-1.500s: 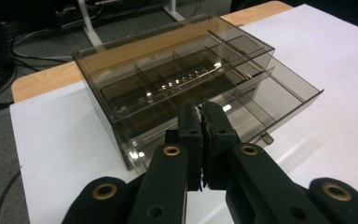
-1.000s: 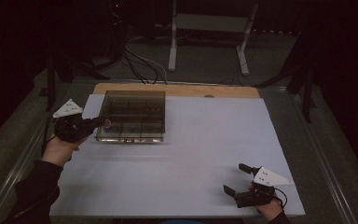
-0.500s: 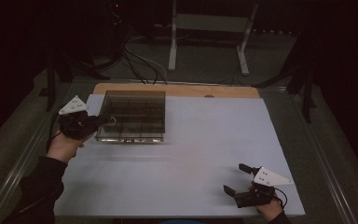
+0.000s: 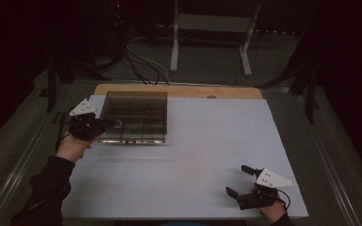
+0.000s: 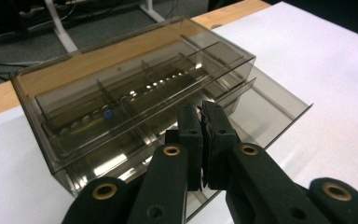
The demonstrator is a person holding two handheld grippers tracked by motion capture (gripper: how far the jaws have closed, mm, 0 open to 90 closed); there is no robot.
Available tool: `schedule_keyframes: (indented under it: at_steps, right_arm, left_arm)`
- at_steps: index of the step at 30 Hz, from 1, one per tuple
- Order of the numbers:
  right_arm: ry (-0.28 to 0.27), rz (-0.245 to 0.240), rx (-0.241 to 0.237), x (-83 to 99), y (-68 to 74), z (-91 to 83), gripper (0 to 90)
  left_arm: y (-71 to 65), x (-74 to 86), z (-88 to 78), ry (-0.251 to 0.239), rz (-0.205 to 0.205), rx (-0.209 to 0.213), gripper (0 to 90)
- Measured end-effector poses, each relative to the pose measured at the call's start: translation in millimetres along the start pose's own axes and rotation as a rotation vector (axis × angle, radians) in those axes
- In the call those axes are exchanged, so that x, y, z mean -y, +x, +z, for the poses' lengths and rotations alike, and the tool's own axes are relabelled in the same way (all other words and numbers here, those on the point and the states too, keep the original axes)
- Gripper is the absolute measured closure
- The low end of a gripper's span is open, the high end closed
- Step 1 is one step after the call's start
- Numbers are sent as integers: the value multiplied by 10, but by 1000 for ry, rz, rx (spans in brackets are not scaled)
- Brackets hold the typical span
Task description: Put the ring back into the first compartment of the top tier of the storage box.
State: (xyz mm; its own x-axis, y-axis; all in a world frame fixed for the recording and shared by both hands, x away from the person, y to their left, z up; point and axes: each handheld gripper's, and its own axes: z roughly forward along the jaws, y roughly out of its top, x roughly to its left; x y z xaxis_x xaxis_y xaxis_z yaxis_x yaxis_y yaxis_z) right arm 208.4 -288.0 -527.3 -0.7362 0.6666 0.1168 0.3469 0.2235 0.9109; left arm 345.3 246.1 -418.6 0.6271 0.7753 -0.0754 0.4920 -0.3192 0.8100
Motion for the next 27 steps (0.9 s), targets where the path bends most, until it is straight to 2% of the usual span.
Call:
schedule_keyframes:
  at_steps: [14, 18, 19, 22, 27]
  right_arm:
    - [5, -2, -1, 3, 4, 2, 0]
    - [7, -1, 1, 4, 2, 4, 0]
    - [6, 0, 1, 4, 0, 3, 0]
    - [8, 1, 2, 6, -1, 1, 0]
    - [9, -1, 2, 6, 2, 0, 0]
  left_arm:
    - [123, 167, 60, 44, -40, -30, 895]
    - [141, 201, 106, 64, -42, -37, 895]
    - [142, 207, 119, 76, -33, -50, 895]
    - [166, 225, 148, 100, -41, -48, 885]
    - [190, 223, 145, 102, -48, -25, 859]
